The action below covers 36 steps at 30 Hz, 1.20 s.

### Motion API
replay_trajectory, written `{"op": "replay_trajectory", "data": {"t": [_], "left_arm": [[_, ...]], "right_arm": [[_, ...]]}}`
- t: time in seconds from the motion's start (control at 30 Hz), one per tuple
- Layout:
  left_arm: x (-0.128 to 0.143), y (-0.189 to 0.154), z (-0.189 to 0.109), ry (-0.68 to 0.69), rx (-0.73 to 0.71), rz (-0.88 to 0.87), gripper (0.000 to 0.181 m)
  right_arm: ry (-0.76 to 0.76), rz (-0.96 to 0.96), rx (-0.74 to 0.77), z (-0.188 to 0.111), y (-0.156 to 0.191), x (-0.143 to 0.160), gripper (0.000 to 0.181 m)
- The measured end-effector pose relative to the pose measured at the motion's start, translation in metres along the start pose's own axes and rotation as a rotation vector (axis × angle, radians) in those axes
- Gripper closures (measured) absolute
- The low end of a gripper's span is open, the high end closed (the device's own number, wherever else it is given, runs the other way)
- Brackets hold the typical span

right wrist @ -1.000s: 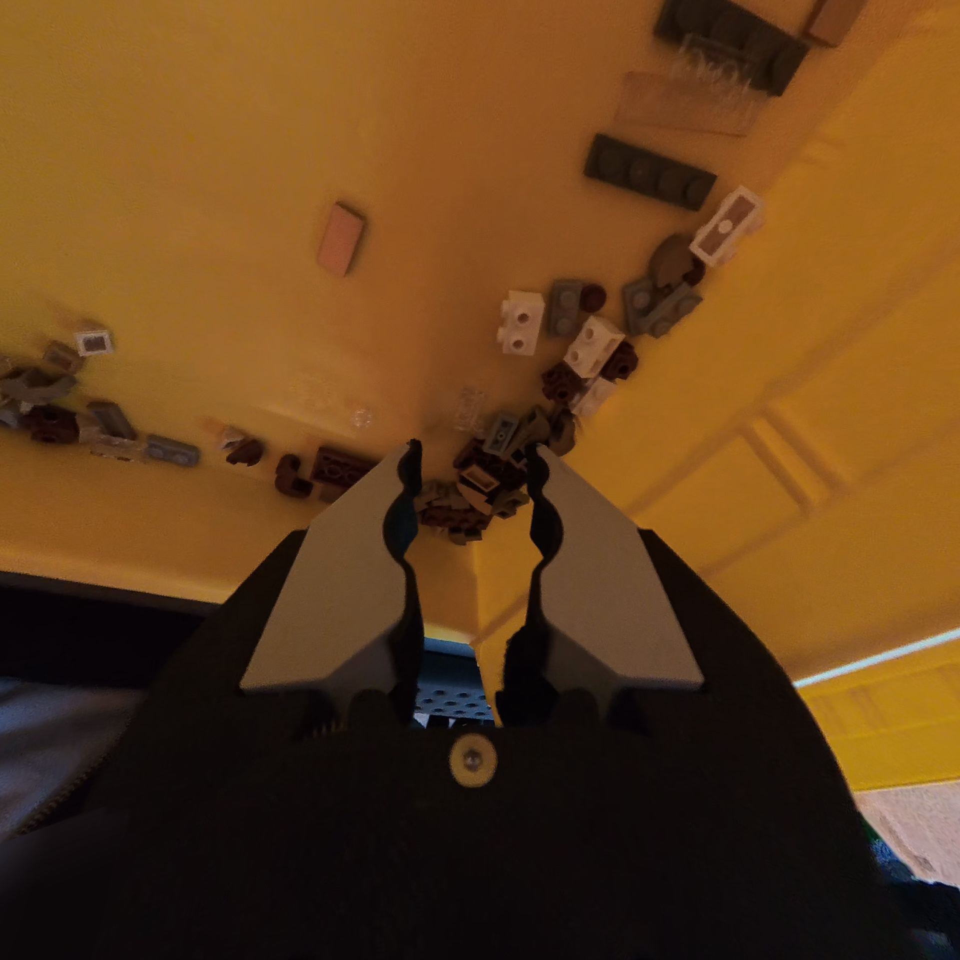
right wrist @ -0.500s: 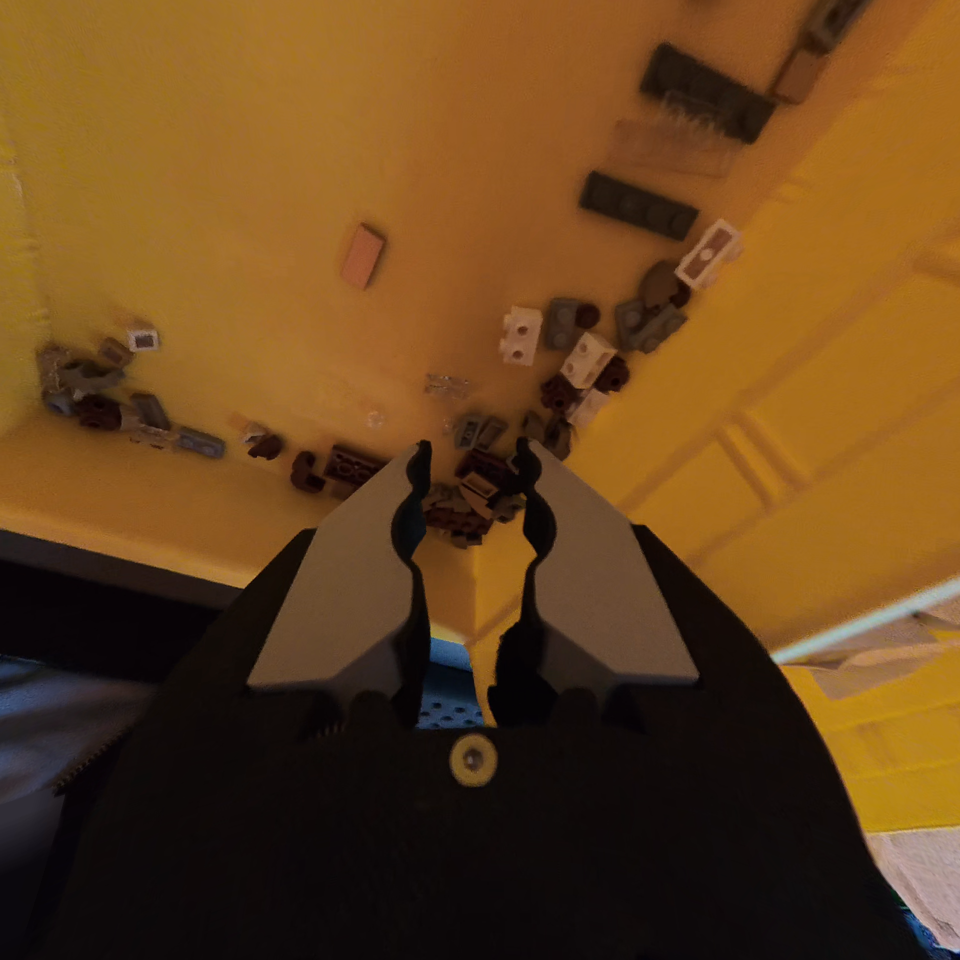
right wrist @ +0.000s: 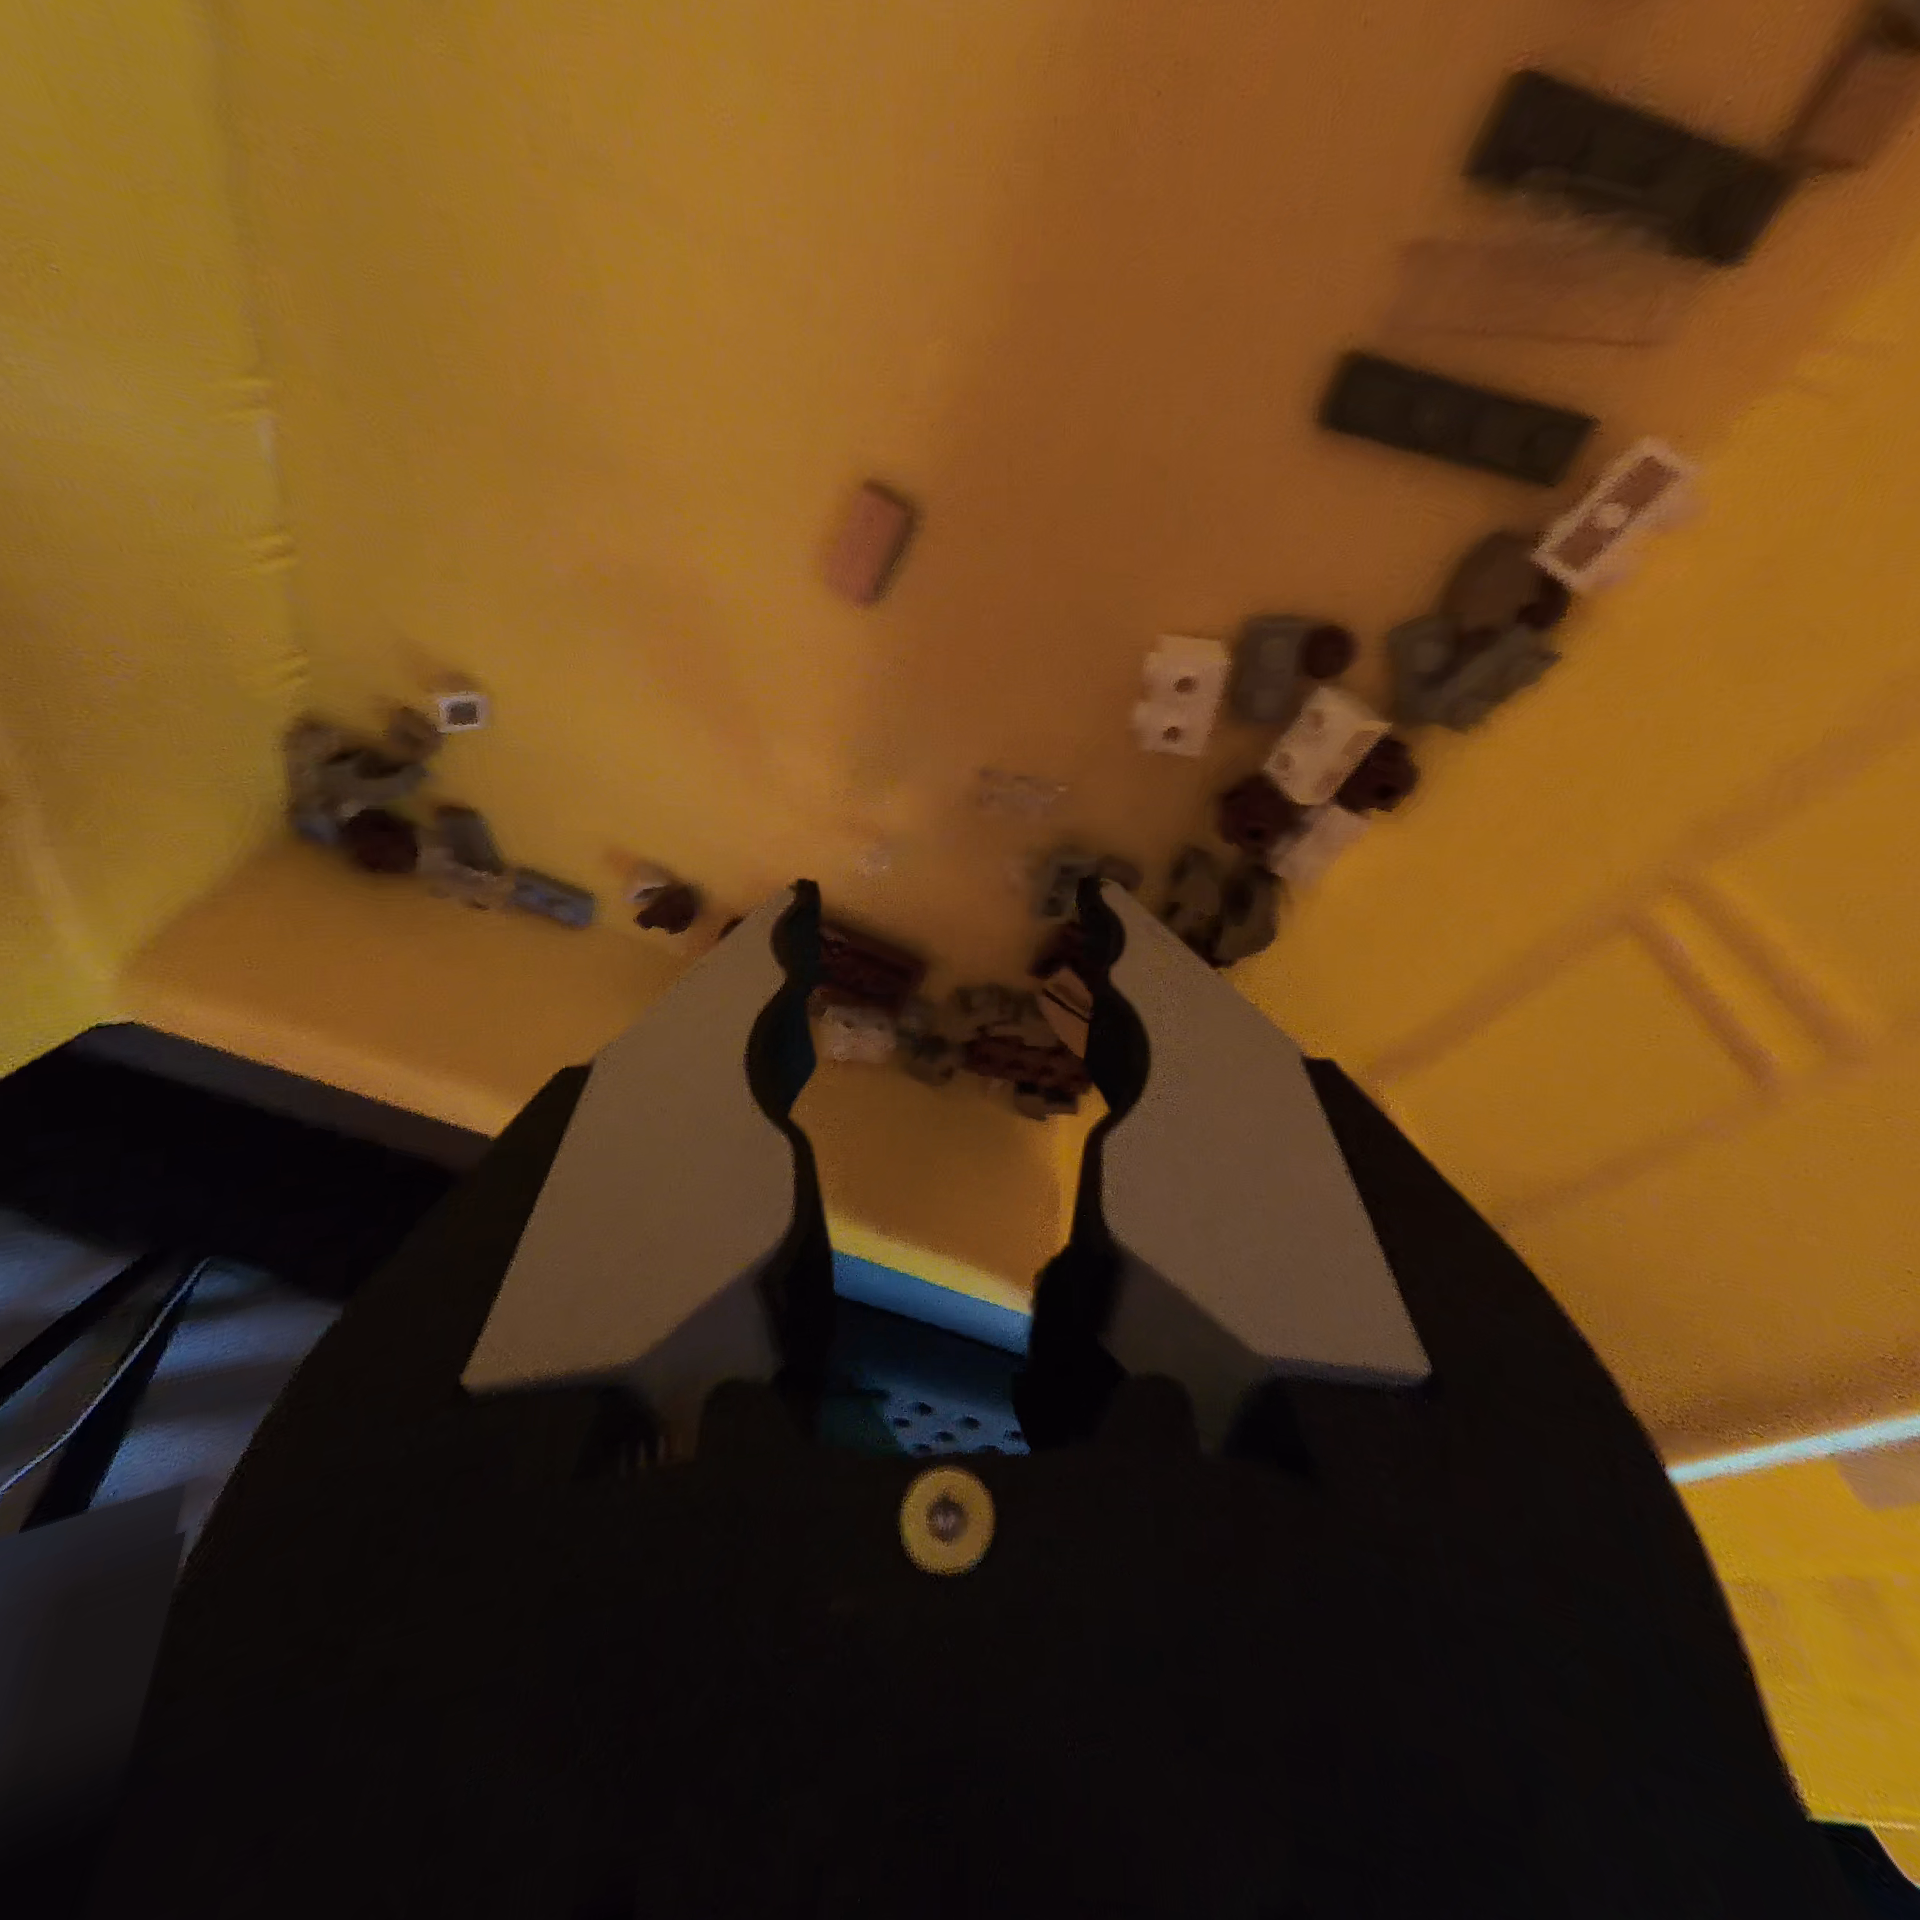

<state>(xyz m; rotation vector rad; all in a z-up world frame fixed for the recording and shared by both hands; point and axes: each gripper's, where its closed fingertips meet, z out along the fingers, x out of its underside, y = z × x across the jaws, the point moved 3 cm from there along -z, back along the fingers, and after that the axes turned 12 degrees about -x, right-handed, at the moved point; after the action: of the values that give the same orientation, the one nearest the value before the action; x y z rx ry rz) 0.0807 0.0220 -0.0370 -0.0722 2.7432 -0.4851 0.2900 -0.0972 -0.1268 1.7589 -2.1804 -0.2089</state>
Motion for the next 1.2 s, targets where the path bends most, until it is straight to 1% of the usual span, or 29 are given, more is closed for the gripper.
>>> {"op": "replay_trajectory", "data": {"t": [0.03, 0.13, 0.17, 0.27, 0.4, 0.53, 0.67, 0.73, 0.8, 0.9, 0.97, 1.03, 1.13, 1.2], "left_arm": [[0.000, 0.000, 0.000, 0.000, 0.000, 0.001, 0.181], [0.000, 0.000, 0.000, 0.000, -0.001, 0.001, 0.181], [0.000, 0.000, 0.000, -0.001, -0.001, 0.000, 0.181], [0.000, 0.000, 0.000, 0.000, 0.000, 0.001, 0.181], [0.000, 0.000, 0.000, 0.002, -0.001, 0.003, 0.181], [0.000, 0.000, 0.000, 0.002, 0.001, 0.000, 0.181], [0.000, 0.000, 0.001, 0.003, 0.001, 0.001, 0.181], [0.000, 0.000, 0.001, 0.005, 0.001, 0.000, 0.181], [0.000, 0.000, 0.001, 0.005, 0.000, 0.002, 0.181], [0.000, 0.000, 0.001, 0.004, 0.000, 0.001, 0.181], [0.000, 0.000, 0.001, 0.005, 0.001, 0.000, 0.181], [0.000, -0.001, 0.001, 0.005, 0.000, 0.002, 0.181], [0.000, -0.002, 0.001, 0.007, -0.001, 0.008, 0.181], [0.000, -0.002, 0.001, 0.007, -0.002, 0.009, 0.181]], "right_arm": [[-0.003, 0.006, 0.003, -0.002, 0.000, 0.000, 0.131], [-0.101, 0.009, 0.050, -0.017, -0.003, -0.007, 0.131], [-0.113, 0.015, 0.073, -0.020, -0.006, -0.006, 0.125], [-0.051, 0.032, 0.101, -0.011, -0.011, 0.000, 0.101], [-0.004, 0.013, 0.133, -0.003, -0.007, 0.001, 0.085], [-0.002, 0.033, 0.129, -0.001, -0.007, 0.001, 0.084], [0.013, 0.034, 0.126, 0.004, -0.005, 0.000, 0.077], [0.017, 0.033, 0.133, 0.005, -0.004, 0.000, 0.077], [0.016, 0.010, 0.105, 0.004, 0.001, 0.000, 0.078], [-0.063, -0.032, 0.001, -0.005, 0.018, -0.007, 0.097], [-0.096, -0.029, 0.025, -0.013, 0.014, -0.007, 0.100], [-0.083, -0.014, 0.051, -0.014, 0.006, -0.004, 0.100], [-0.021, -0.002, 0.081, -0.009, -0.007, 0.000, 0.111], [0.030, -0.015, 0.088, -0.002, -0.009, 0.003, 0.113]]}}
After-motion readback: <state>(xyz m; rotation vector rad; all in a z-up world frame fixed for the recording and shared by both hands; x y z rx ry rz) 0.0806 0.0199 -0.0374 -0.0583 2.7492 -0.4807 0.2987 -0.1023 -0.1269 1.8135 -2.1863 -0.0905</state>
